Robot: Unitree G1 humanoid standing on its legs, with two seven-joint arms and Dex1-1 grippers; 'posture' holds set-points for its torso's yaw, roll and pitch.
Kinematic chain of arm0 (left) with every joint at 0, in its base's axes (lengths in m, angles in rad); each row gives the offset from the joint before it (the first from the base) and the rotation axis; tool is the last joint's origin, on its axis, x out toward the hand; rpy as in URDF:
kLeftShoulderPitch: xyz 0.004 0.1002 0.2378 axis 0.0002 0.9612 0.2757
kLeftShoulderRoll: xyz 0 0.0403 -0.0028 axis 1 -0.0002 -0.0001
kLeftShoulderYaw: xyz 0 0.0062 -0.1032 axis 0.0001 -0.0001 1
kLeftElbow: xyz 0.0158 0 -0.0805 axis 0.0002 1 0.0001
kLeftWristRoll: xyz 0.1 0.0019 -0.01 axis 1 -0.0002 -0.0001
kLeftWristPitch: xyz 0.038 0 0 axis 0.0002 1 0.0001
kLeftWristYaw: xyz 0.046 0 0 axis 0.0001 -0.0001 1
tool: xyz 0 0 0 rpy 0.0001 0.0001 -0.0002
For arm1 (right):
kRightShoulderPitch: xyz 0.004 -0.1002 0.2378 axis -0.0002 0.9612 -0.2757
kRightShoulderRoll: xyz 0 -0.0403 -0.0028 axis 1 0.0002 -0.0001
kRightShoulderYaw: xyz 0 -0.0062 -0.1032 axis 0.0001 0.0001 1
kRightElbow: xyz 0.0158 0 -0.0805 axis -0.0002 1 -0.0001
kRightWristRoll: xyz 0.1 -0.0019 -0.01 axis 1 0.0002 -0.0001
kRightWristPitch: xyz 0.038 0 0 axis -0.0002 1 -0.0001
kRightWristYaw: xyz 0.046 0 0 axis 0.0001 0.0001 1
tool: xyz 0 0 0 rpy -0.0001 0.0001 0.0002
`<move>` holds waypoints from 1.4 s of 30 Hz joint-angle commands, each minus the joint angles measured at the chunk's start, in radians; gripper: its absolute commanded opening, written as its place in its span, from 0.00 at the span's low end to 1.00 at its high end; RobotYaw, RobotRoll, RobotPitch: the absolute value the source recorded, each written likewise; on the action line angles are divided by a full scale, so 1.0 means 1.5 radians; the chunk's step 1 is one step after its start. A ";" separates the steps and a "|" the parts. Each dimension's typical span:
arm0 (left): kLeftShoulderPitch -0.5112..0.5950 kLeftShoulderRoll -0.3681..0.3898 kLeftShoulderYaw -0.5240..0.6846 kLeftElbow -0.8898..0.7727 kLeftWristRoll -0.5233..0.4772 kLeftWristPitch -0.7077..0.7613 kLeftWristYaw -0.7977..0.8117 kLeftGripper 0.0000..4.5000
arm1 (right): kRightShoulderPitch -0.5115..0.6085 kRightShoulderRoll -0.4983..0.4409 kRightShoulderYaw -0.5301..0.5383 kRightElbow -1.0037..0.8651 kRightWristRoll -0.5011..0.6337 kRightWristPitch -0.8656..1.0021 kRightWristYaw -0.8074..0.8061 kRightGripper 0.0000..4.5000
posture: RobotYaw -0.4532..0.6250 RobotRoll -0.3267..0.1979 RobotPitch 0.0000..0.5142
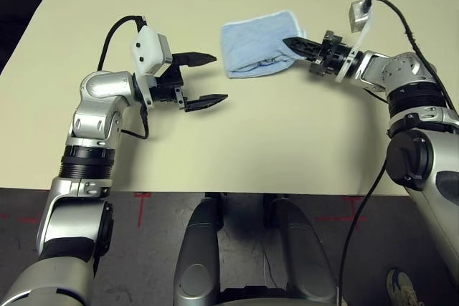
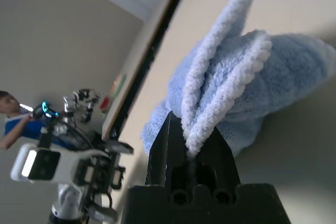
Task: Fold the towel and set it aside.
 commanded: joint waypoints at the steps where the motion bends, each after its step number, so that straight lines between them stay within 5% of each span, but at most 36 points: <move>1: 0.023 -0.010 0.001 -0.016 -0.014 0.026 0.020 1.00 | -0.004 -0.007 -0.058 -0.010 0.035 -0.095 -0.051 0.01 | 0.44 0.62 0.57; 10: 0.026 -0.007 0.011 -0.015 -0.013 0.038 0.054 1.00 | -0.014 -0.002 -0.116 0.067 0.011 -0.457 -0.236 0.01 | 0.42 0.62 0.56; 17: 0.014 -0.008 0.015 0.002 -0.009 0.031 0.057 1.00 | -0.018 -0.008 -0.101 0.137 -0.027 -0.609 -0.348 0.01 | 0.41 0.62 0.55; 42: 0.062 0.008 0.041 -0.061 -0.023 0.059 0.098 1.00 | -0.071 -0.030 -0.106 0.217 -0.050 -0.659 -0.389 0.01 | 0.45 0.62 0.57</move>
